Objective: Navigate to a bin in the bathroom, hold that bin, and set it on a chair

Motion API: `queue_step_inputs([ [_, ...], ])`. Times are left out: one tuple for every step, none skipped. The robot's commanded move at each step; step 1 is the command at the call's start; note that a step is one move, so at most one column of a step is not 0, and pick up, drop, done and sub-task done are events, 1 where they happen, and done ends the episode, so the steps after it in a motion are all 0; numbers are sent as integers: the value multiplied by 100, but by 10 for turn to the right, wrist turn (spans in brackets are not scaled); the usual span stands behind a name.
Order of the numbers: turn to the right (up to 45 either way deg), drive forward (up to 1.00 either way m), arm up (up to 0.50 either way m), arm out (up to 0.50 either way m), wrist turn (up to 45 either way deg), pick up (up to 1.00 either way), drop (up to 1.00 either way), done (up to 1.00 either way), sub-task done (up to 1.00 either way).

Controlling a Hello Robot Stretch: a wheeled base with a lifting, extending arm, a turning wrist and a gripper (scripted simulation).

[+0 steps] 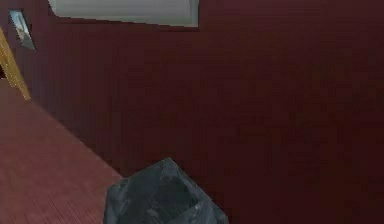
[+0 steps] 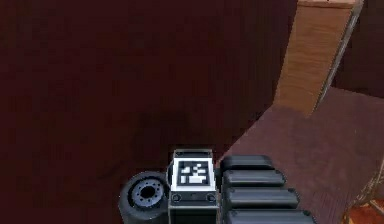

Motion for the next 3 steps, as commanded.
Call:
queue_step_inputs([
  [450, 0, 0, 0, 0, 0, 0, 0, 0],
  [450, 0, 0, 0, 0, 0, 0, 0, 0],
  [240, 0, 0, 0, 0, 0, 0, 0, 0],
])
